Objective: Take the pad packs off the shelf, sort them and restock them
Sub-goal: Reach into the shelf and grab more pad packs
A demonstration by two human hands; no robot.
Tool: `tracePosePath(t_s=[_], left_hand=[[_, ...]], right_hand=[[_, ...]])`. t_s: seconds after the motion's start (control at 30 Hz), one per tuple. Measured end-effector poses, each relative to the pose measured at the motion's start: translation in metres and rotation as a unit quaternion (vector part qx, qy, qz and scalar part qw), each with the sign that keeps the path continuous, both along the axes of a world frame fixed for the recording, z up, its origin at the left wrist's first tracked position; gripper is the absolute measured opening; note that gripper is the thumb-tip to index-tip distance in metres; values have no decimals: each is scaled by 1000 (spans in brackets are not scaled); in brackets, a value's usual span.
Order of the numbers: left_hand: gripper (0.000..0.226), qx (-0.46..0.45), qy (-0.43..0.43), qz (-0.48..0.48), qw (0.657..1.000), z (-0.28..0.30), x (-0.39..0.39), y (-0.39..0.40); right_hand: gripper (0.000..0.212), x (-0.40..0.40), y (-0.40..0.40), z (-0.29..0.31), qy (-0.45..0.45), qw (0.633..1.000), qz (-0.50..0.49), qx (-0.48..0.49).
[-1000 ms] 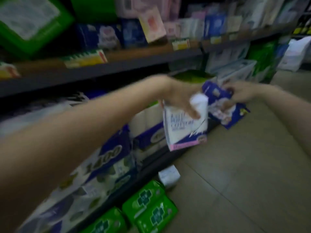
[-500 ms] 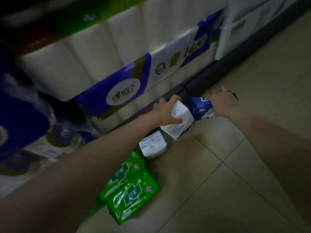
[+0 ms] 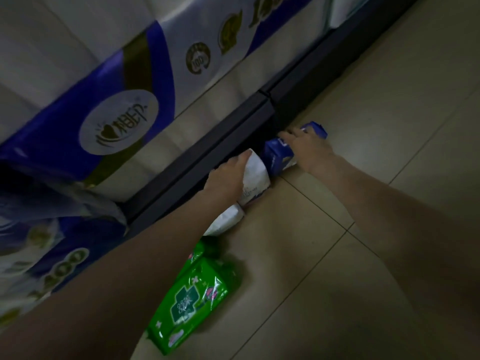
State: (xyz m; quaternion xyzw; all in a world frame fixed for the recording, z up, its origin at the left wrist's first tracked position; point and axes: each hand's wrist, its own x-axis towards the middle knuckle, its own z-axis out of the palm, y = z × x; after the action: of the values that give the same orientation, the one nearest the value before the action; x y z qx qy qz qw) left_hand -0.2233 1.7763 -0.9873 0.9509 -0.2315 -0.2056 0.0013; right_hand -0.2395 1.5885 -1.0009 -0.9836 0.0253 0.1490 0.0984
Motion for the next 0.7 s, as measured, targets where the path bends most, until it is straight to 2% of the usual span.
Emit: tracePosePath(t_s=[0.1, 0.17, 0.27, 0.33, 0.4, 0.47, 0.53, 0.6, 0.7], left_hand=[[52, 4, 15, -54, 998, 17, -7, 15], [49, 16, 34, -62, 997, 29, -11, 30], [52, 83, 61, -77, 992, 38, -22, 51], [56, 131, 60, -115, 983, 32, -32, 63], [60, 146, 21, -154, 977, 26, -38, 73], [66, 162, -20, -188, 969, 22, -45, 83], [74, 184, -5, -165, 969, 20, -50, 94], [78, 187, 44, -111, 975, 17, -50, 98], [81, 163, 93, -64, 980, 15, -40, 98]], right_hand=[[52, -12, 4, 19, 50, 995, -1, 85], [51, -23, 9, 45, 53, 994, 15, 97], [53, -37, 27, 57, 24, 993, 78, 83], [58, -35, 45, 37, 19, 989, 120, 78], [68, -23, 64, 13, 17, 986, 163, 36], [71, -17, 87, -1, -2, 990, 140, -6], [66, -20, 103, -7, -36, 992, 102, -72], [55, -27, 103, -11, -55, 985, 105, -124], [52, -33, 83, 5, -6, 981, 159, -111]])
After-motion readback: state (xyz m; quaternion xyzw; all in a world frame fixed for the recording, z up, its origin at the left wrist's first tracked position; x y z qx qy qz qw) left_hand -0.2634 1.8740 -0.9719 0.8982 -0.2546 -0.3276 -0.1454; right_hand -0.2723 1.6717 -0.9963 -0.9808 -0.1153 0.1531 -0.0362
